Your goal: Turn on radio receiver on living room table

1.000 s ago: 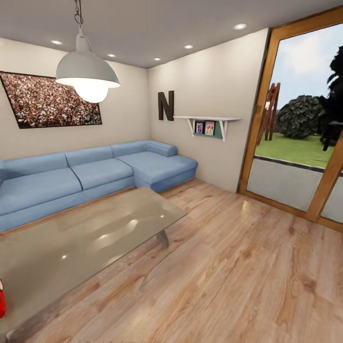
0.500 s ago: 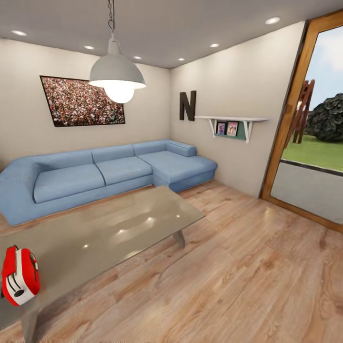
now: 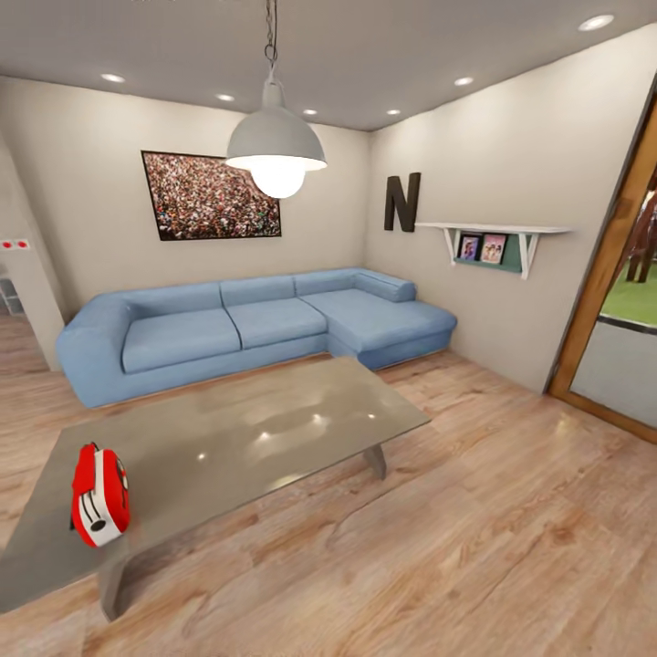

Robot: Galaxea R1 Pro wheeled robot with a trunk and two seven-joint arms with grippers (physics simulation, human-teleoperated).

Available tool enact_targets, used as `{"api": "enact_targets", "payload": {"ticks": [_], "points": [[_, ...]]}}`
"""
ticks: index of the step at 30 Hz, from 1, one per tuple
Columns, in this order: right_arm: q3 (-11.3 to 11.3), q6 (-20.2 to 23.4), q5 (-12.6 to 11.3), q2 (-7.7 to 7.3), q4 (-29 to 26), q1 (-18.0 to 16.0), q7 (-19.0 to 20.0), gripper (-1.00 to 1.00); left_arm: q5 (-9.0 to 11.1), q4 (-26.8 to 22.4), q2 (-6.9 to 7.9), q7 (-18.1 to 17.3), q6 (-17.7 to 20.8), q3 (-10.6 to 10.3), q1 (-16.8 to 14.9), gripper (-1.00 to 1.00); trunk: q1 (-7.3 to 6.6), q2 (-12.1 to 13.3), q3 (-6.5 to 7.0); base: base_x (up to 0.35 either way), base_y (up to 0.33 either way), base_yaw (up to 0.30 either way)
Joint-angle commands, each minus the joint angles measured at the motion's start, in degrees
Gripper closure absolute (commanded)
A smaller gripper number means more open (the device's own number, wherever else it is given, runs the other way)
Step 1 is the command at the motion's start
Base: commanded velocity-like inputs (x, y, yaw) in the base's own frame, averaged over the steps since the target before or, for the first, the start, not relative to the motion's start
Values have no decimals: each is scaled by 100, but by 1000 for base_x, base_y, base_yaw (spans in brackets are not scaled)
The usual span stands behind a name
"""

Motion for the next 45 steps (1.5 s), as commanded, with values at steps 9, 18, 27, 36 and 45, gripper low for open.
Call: {"api": "enact_targets", "payload": {"ticks": [9, 18, 27, 36, 45], "points": [[0, -5, 2, 40, 0, 0, -2, -100, 0, 0, 0, 0, 0, 0, 0, -100, 0, 0, 0, 0, 0, 279], [9, -10, 0, 69, 0, 0, -17, -100, 0, 0, -3, 0, 0, 0, 0, -100, 0, 0, 0, 0, 0, 279], [13, -13, 7, 70, 0, 0, -18, -100, 0, 0, -8, 0, 0, 0, 0, -100, 0, 0, 0, 0, 0, 279], [18, -17, 9, 70, 0, 0, -18, -100, 0, 0, -7, 0, 0, 0, 0, -100, 0, 0, 0, 0, 0, 279], [26, -18, 9, 79, 0, 0, -18, -100, 0, 0, -7, 0, 0, 7, 0, -100, 0, 0, 0, 0, 0, 279]]}}
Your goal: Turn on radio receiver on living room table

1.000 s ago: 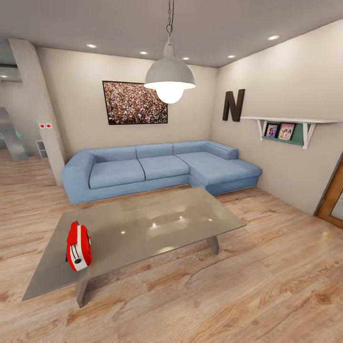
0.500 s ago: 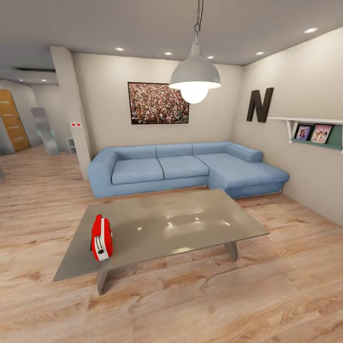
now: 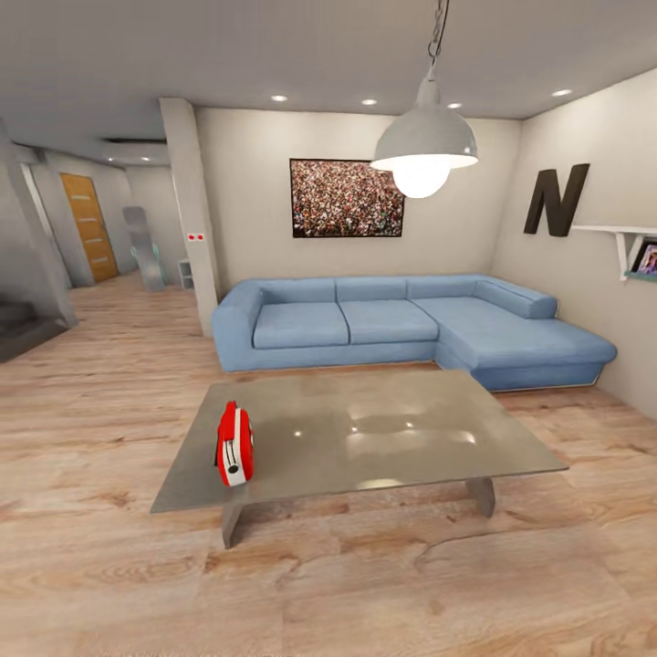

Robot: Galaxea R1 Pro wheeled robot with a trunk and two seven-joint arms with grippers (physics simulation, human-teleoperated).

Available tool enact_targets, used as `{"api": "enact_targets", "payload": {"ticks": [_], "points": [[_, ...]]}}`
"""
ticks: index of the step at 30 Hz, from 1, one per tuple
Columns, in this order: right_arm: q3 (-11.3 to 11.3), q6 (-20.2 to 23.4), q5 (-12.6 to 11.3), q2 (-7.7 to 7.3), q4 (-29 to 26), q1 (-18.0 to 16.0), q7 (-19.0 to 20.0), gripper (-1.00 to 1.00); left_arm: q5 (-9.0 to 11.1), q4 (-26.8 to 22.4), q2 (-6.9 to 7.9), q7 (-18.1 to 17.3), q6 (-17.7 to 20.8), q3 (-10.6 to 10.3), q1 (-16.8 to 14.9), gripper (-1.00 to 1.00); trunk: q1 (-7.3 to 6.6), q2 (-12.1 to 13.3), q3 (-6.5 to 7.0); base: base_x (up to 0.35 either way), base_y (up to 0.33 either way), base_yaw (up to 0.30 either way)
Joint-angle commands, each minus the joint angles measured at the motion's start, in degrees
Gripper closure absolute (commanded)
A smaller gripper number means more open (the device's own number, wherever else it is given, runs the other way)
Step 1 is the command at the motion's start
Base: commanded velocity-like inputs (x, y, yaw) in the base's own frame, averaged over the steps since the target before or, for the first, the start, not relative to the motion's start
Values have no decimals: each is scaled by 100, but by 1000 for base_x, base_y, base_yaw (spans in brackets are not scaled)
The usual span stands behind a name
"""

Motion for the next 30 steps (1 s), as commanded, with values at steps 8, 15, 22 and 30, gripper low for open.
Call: {"api": "enact_targets", "payload": {"ticks": [8, 15, 22, 30], "points": [[1, 0, 0, 1, 0, 0, -5, -100, 0, 0, -2, 0, -1, 1, 0, -100, 0, 0, 0, 0, 0, 279], [1, 0, 0, 1, 0, 0, -7, -100, 0, 0, -2, 0, -4, 2, 0, -100, 0, 0, 0, 0, 0, 279], [1, 0, 0, 1, 0, 0, -8, -100, 0, 0, -2, 0, -4, 2, 0, -100, 0, 0, 0, 0, 0, 279], [4, 0, 1, -4, 0, 0, -3, -100, 0, 0, 1, 0, -5, 2, 0, -100, 0, 0, 0, 17, 0, 244]]}}
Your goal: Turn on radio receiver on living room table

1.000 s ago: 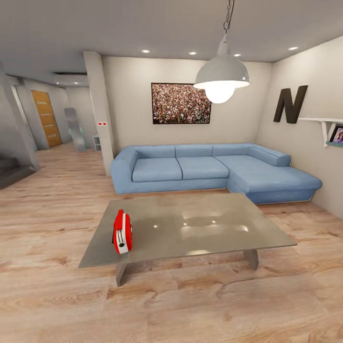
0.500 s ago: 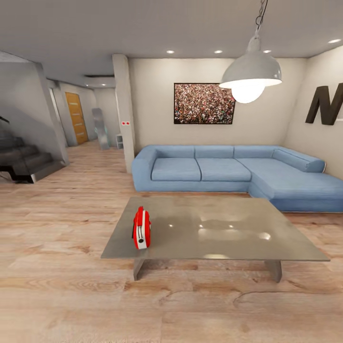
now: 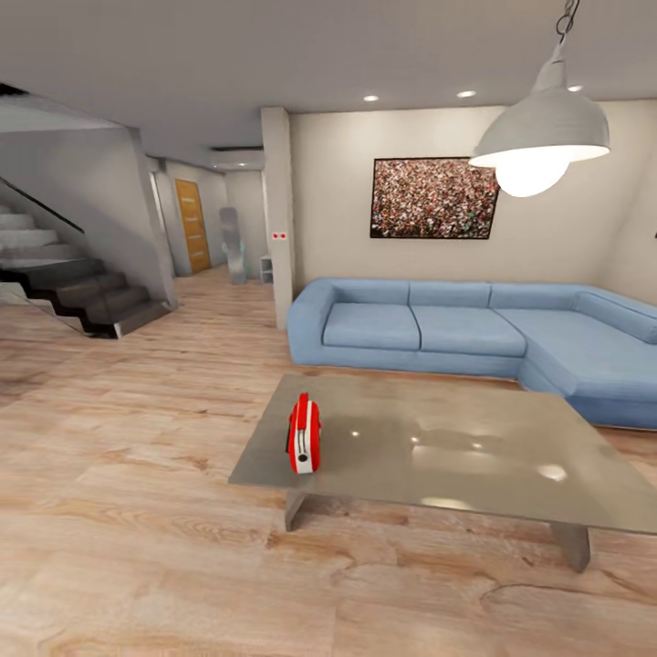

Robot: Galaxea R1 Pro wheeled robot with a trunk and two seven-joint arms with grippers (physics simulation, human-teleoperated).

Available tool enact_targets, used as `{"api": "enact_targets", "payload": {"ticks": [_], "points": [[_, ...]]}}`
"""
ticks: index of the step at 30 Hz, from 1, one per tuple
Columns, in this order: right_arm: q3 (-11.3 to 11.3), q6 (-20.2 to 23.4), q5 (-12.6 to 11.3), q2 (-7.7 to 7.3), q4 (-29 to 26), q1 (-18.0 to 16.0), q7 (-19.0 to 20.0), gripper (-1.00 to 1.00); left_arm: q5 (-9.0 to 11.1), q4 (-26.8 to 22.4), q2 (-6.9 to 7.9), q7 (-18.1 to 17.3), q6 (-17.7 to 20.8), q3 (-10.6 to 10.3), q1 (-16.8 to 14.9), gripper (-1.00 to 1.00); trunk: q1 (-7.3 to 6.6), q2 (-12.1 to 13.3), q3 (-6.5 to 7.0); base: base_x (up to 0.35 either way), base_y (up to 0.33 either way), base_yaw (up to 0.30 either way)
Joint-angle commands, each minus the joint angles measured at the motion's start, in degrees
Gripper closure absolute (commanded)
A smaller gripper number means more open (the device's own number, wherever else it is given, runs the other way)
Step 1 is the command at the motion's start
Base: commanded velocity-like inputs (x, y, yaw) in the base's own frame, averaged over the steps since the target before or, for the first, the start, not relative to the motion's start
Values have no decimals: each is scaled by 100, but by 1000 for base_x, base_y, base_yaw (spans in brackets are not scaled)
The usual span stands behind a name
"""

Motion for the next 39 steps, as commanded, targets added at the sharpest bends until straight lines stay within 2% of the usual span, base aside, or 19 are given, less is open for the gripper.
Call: {"api": "enact_targets", "payload": {"ticks": [1, 6, 15, 39], "points": [[1, 0, 0, -1, 0, 0, 1, -100, 0, 0, 1, 0, 1, 0, 0, -100, 0, 0, 0, 165, 0, 74], [-2, 0, -1, -4, 0, 0, 3, -100, 13, 0, 5, 0, 5, 0, 0, -100, 0, 0, 0, 274, 0, 23], [2, 0, -1, -5, 0, 0, 4, -100, 173, 0, 13, -3, 5, -9, 0, -100, 0, 0, 0, 320, 0, 1], [6, 0, -1, -5, 0, 0, 6, -100, 188, 0, 21, -2, 5, -9, 0, -100, 0, 0, 0, 314, 0, 0]]}}
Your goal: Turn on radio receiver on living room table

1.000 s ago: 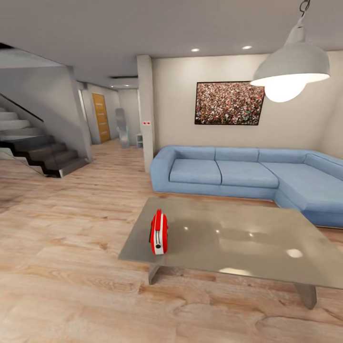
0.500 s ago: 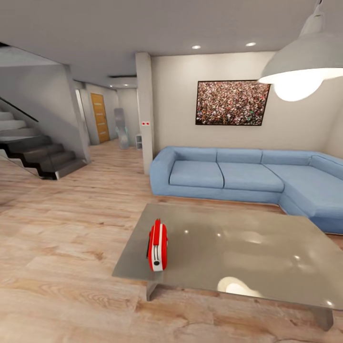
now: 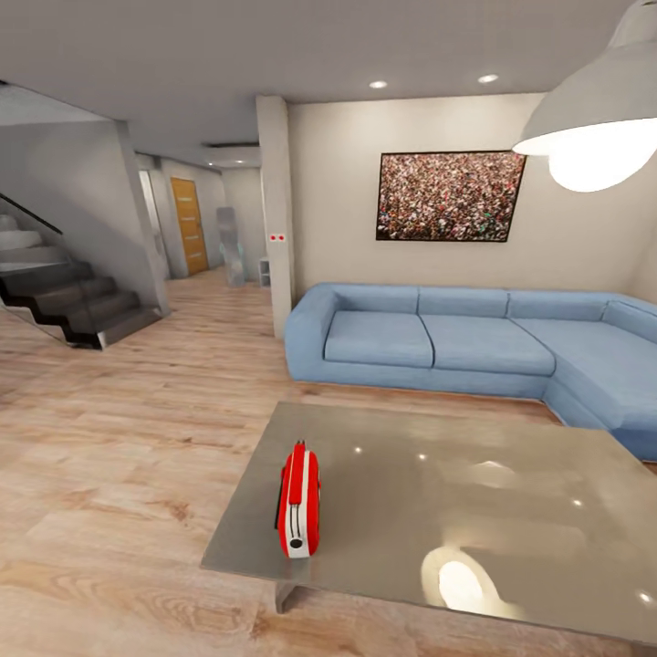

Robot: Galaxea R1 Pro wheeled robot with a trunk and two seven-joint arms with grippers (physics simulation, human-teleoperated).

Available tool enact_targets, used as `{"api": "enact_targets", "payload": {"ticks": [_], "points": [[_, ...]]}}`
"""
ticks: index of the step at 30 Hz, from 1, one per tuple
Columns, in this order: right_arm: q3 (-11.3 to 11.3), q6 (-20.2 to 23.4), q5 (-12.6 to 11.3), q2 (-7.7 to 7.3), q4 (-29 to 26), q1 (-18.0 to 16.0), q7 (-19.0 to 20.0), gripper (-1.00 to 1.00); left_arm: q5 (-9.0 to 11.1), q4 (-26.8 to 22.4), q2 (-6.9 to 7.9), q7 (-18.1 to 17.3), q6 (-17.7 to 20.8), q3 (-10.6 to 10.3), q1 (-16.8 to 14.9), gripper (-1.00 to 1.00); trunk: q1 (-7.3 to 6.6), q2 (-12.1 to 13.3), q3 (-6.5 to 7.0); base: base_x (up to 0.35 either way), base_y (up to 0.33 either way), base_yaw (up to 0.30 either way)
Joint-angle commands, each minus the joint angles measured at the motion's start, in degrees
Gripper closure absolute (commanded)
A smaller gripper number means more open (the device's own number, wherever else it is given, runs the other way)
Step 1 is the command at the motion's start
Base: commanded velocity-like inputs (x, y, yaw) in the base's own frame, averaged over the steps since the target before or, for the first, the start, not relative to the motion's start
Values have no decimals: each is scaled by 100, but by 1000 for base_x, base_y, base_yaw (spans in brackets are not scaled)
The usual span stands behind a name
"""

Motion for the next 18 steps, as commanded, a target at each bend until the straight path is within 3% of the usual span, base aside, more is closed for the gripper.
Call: {"api": "enact_targets", "payload": {"ticks": [1, 9, 18], "points": [[0, 5, 0, 0, 0, 0, -1, -100, -1, 0, 1, 1, 0, 0, 0, -100, 0, 0, 0, 132, 0, 0], [-6, 12, -1, 2, 0, 0, -2, -100, -3, 0, -7, -3, 0, 0, 0, -100, 0, 0, 0, 31, 0, 39], [-7, 9, 0, 0, 0, 0, -2, -100, -3, 0, -14, -2, -1, 0, 0, -100, 0, 0, 0, 1, 0, 244]]}}
